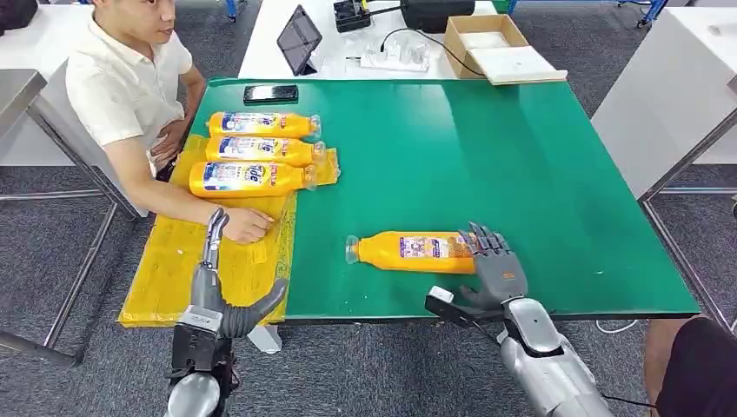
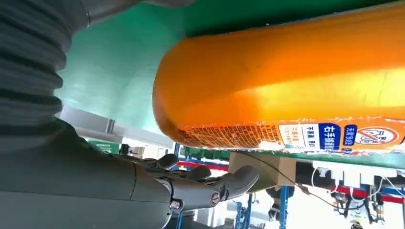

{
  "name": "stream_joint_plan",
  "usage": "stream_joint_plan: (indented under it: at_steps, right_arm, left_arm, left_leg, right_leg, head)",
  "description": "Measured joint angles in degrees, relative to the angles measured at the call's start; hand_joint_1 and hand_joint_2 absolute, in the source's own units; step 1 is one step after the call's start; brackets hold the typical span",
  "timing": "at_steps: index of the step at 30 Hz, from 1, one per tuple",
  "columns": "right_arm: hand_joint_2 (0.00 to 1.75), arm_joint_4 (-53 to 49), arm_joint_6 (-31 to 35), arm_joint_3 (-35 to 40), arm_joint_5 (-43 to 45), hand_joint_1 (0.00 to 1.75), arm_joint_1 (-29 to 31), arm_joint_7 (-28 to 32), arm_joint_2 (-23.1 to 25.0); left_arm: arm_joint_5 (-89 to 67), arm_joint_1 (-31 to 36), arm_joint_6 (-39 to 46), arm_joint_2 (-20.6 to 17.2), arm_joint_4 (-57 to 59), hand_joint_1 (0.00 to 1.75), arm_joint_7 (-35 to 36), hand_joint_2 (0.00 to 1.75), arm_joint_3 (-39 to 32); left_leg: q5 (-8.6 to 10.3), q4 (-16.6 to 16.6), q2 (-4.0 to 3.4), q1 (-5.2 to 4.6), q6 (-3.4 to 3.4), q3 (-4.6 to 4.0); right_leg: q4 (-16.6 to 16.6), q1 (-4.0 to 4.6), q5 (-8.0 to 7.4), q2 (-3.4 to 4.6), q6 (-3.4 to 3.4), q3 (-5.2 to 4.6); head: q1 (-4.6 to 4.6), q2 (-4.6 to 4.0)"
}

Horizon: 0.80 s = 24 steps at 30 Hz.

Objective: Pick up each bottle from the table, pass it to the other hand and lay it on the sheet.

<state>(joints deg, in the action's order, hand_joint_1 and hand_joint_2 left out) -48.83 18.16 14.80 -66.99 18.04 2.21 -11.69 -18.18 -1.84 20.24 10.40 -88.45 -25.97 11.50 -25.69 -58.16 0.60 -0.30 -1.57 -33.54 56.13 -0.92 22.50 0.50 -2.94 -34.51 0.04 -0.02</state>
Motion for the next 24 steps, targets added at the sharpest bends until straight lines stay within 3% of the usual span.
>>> stream_joint_plan:
  at_steps: [14, 24]
  right_arm:
    - [1.75, 3.69, 1.9, -0.24, 0.3, 0.0, 2.16, 0.75, 2.21]
    - [1.75, 13.82, -0.42, -1.09, 1.81, 0.0, 9.54, -0.28, 3.45]
  left_arm:
    - [0.92, 1.2, 0.07, 0.0, 1.16, 0.0, -0.37, 1.75, 1.03]
    - [2.78, 2.36, -0.37, -0.04, 2.67, 0.0, -0.48, 1.75, 1.88]
  left_leg:
    - [0.0, 0.0, -0.02, 0.02, 0.0, -0.07]
    - [0.05, 0.0, -0.01, -0.02, -0.05, 0.0]
  right_leg:
    - [0.02, 0.02, 0.0, 0.01, 0.0, -0.08]
    - [0.0, -0.01, -0.03, 0.02, 0.0, 0.0]
  head:
    - [0.0, 0.02]
    - [0.0, 0.0]
